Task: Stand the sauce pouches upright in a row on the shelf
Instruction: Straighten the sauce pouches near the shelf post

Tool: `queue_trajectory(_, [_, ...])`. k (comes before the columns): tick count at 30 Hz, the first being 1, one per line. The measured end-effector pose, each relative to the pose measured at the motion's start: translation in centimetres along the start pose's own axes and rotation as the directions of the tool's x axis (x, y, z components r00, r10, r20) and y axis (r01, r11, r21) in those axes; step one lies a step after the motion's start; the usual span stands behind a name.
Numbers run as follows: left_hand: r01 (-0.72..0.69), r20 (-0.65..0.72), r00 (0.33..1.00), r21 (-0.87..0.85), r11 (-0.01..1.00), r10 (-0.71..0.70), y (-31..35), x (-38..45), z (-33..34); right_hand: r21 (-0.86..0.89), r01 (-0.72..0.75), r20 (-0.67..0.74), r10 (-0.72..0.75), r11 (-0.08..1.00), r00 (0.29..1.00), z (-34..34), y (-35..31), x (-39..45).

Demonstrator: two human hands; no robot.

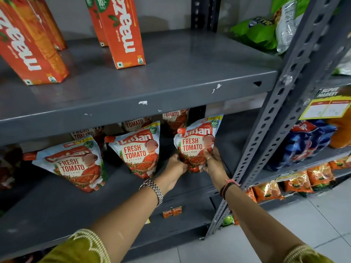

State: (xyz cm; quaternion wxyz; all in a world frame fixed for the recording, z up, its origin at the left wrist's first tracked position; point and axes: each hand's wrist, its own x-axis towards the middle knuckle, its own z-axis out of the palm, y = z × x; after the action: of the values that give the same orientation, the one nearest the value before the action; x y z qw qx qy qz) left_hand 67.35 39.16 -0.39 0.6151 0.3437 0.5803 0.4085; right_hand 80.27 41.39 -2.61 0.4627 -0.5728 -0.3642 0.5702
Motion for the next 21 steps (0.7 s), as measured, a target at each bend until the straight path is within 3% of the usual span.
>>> queue_trajectory(5, [-0.052, -0.009, 0.999, -0.034, 0.998, 0.052, 1.2, 1.3, 0.4, 0.057, 0.041, 0.027, -0.043, 0.998, 0.999, 0.9, -1.3, 1.4])
queue_trajectory(12, [-0.049, -0.019, 0.999, -0.124, 0.991, 0.047, -0.1, 1.6, -0.6, -0.104, 0.073, 0.058, -0.067, 0.992, 0.996, 0.9, -0.3, 2.6])
queue_trajectory(15, [0.007, -0.068, 0.998, -0.15, 0.989, -0.017, -2.6, 0.7, -2.3, -0.269, -0.024, -0.08, 0.002, 0.963, 0.997, 1.3, 0.4, 0.7])
queue_trajectory(17, [0.032, -0.129, 0.99, -0.162, 0.986, -0.054, -3.9, -0.4, -4.1, -0.282, -0.033, -0.181, -0.02, 0.959, 0.983, 1.9, 1.0, -0.7])
queue_trajectory(21, [0.041, -0.327, 0.942, -0.117, 0.992, -0.078, -5.1, -2.7, -8.0, -0.196, -0.014, 0.024, 0.019, 0.98, 1.0, 5.5, 1.4, -3.0])
